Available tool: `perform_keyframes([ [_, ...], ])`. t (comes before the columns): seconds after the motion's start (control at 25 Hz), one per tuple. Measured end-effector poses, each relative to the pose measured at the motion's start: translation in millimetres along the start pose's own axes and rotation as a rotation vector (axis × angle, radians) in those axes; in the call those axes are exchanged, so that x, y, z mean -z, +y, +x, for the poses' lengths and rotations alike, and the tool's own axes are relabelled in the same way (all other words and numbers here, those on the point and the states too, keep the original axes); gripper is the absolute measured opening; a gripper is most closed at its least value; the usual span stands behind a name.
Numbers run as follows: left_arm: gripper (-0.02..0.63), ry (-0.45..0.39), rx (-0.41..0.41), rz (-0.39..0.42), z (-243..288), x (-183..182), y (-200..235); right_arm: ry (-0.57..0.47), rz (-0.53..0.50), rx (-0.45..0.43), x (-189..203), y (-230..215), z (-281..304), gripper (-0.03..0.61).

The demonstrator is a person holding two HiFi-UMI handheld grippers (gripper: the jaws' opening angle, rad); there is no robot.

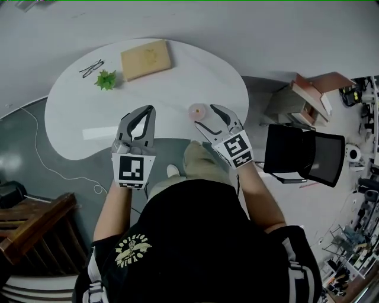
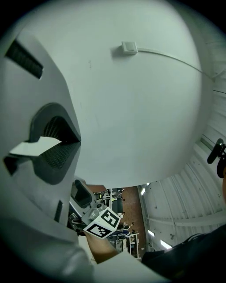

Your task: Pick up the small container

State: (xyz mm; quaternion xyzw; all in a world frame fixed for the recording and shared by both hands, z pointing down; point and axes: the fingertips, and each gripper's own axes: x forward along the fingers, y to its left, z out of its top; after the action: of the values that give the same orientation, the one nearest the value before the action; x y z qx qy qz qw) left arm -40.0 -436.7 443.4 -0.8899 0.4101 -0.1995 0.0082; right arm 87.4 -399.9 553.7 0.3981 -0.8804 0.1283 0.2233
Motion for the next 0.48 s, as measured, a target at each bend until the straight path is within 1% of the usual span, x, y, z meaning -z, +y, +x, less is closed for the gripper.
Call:
perform_keyframes([
  [0.2,0.02,0.05,0.014,-0.021,27,24,-4,0.064,0.015,-0.039,41,-10,38,0.282],
  [0.36,0.02,0.091,0.023,-0.035,43,42,-12,0.115,0.004,-0.059,76,-16,58,0.279],
  [0.48,0.02,0.123,0.029,-0.048,53,60,-15,0.138,-0.009,-0.064,94,-21,72,0.248],
])
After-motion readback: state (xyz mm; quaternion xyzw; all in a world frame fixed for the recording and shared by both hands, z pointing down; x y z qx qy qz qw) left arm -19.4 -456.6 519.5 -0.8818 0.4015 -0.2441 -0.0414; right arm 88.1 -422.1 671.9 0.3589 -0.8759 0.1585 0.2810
